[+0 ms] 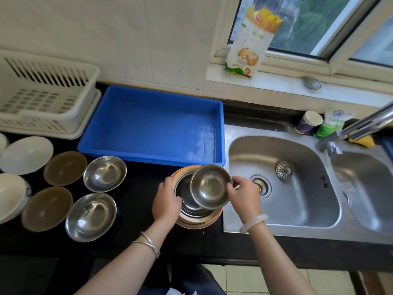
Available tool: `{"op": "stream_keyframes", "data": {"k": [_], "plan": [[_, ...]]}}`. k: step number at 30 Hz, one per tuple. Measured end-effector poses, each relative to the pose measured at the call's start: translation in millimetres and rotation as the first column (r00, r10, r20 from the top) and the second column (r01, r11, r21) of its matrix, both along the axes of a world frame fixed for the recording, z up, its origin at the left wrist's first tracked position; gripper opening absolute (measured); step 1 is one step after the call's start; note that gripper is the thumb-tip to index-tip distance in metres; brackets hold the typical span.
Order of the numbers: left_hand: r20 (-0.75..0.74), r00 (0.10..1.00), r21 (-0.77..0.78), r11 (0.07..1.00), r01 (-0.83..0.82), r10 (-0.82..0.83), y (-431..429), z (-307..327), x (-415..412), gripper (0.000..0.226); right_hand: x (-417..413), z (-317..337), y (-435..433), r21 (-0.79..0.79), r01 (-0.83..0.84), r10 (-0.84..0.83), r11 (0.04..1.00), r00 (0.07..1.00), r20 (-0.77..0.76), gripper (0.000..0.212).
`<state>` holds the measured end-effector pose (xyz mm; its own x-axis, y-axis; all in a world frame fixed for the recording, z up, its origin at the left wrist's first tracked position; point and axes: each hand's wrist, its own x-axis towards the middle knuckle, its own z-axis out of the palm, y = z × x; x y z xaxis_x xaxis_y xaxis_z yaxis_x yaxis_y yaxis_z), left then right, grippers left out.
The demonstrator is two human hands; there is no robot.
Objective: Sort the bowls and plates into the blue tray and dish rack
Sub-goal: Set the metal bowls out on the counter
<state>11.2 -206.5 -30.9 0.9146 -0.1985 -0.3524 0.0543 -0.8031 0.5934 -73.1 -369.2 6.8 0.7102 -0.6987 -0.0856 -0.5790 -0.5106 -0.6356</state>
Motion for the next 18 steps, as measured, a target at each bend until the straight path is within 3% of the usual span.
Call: {"op": "stream_keyframes", "data": {"k": [7,11,18], "plan": [[0.027,0.999,-0.016,0.999,0.047,-0.046,3,12,5,0.046,-6,6,-9,0.084,0.054,-0.058,0.995,0.997,0.042,0.014],[0.166,0.984,0.033,0.998,0.056,-0.060,2,22,6,0.024,-6,10,-14,0.205,0.098,-0.112,0.974,0.992,0.057,0.015],[0.177,0.983,-0.053,0.997,0.062,-0.052,4,40,14,0.010,0,18,-20,0.356,0.116,-0.161,0.927,0.982,0.101,0.018]]}}
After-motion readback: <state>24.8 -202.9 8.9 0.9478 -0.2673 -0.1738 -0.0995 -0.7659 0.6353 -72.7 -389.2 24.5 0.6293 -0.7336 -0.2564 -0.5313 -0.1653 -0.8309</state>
